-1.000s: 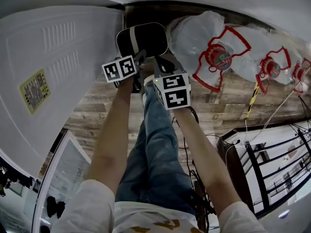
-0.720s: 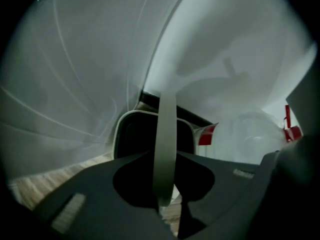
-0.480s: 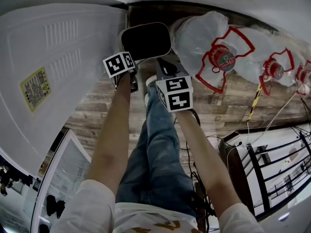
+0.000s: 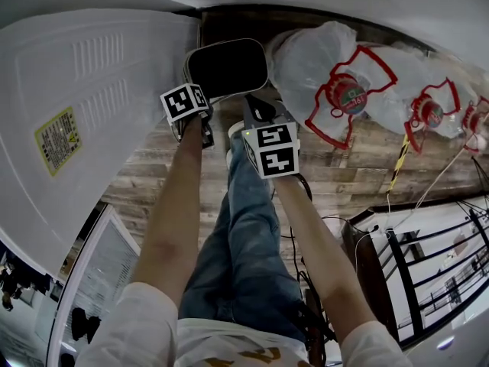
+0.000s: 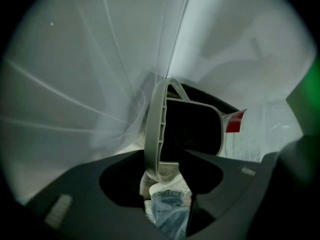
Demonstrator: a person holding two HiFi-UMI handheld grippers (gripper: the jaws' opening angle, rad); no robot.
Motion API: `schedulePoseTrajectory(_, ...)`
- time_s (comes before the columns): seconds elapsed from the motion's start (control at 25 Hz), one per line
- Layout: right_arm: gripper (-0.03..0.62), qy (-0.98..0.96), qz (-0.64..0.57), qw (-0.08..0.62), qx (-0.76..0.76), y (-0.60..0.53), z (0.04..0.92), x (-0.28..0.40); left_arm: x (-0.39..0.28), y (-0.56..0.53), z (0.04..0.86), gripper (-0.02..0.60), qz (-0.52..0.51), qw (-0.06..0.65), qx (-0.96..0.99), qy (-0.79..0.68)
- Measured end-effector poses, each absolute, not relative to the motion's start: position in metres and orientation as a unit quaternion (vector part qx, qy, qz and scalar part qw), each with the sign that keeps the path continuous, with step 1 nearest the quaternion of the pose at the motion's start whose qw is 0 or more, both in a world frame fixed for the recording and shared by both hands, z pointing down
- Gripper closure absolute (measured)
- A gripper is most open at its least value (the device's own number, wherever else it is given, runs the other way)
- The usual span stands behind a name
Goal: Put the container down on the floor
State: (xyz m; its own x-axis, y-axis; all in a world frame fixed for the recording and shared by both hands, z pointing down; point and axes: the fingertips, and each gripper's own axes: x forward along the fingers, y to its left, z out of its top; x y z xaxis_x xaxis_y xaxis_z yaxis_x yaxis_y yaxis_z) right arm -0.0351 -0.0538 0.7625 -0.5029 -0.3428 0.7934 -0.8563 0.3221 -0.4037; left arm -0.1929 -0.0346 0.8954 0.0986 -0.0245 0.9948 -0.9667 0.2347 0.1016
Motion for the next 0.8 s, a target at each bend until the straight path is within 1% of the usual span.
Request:
schedulePoseTrajectory(0.08,0.568,-0.757,0.423,0.301,0.396,-0.057,0.759,-0.036,-0.194,-0.032,0.894,0.352,0.414,0.578,0.457,-0.535)
schedulePoseTrajectory(0.32,0.568,-0.76,0.418,0.299,0.398,-0.063,0.752,-0.032,-0.192,-0.029,0.891,0.342,0.406,0.595,0.444,-0.533)
schedulePoseTrajectory(0.52,0.568,-0.759,0.42,0.291,0.403,-0.064,0.746,-0.03,-0.193,-0.029,0.886,0.304,0.411,0.588,0.439,-0.541)
schedulePoseTrajectory(0.8,0.568,-0.759,0.413,0.292,0.41,-0.064,0.738,-0.026,-0.19,-0.036,0.873,0.304,0.412,0.568,0.453,-0.55)
